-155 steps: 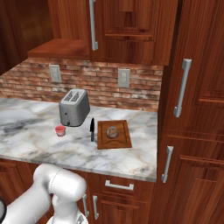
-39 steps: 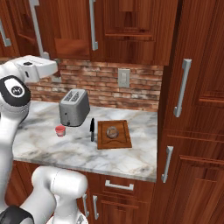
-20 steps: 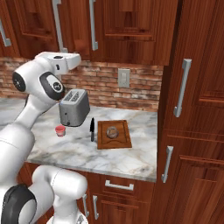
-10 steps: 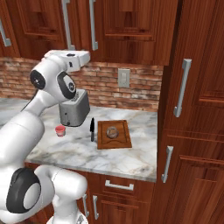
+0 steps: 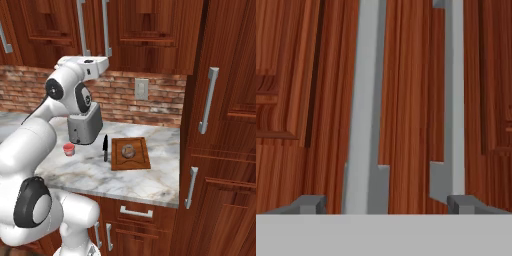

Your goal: Pick the bread, place it on the cutting board, pick the jam, place it on the counter, and close the cabinet.

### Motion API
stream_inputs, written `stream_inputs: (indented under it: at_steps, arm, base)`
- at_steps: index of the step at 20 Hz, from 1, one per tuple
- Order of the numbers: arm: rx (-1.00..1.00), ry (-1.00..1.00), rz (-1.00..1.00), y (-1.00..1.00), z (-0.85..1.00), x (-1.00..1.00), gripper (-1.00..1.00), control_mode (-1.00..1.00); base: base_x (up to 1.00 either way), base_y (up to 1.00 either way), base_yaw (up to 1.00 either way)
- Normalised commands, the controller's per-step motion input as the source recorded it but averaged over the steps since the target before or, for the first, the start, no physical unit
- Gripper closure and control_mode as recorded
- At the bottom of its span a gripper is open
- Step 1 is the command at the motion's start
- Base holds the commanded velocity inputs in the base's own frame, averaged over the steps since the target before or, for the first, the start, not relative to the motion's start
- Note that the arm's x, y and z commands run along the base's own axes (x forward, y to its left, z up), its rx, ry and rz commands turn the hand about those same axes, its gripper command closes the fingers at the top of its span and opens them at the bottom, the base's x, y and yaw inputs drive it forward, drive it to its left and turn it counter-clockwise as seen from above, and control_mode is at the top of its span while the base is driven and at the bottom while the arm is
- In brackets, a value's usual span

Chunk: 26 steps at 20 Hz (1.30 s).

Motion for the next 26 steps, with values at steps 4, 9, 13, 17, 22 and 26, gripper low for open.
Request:
stream_inputs:
  at_steps: [4, 9, 13, 17, 22, 26]
  arm:
    - [0.00, 0.00, 0.00, 0.07, -0.05, 0.26, -1.00, -1.00]
    - [0.00, 0.00, 0.00, 0.09, -0.04, 0.25, -1.00, -1.00]
    - [0.00, 0.00, 0.00, 0.11, -0.05, 0.24, -1.00, -1.00]
    - [0.00, 0.00, 0.00, 0.11, -0.06, 0.26, -1.00, -1.00]
    - [0.00, 0.00, 0.00, 0.10, -0.05, 0.26, -1.00, -1.00]
    - [0.00, 0.00, 0.00, 0.08, -0.03, 0.24, -1.00, -1.00]
  base:
    - [0.00, 0.00, 0.00]
    - [0.00, 0.00, 0.00]
    - [0.00, 0.00, 0.00]
    - [0.00, 0.00, 0.00]
    - [0.00, 0.00, 0.00]
    - [0.00, 0.00, 0.00]
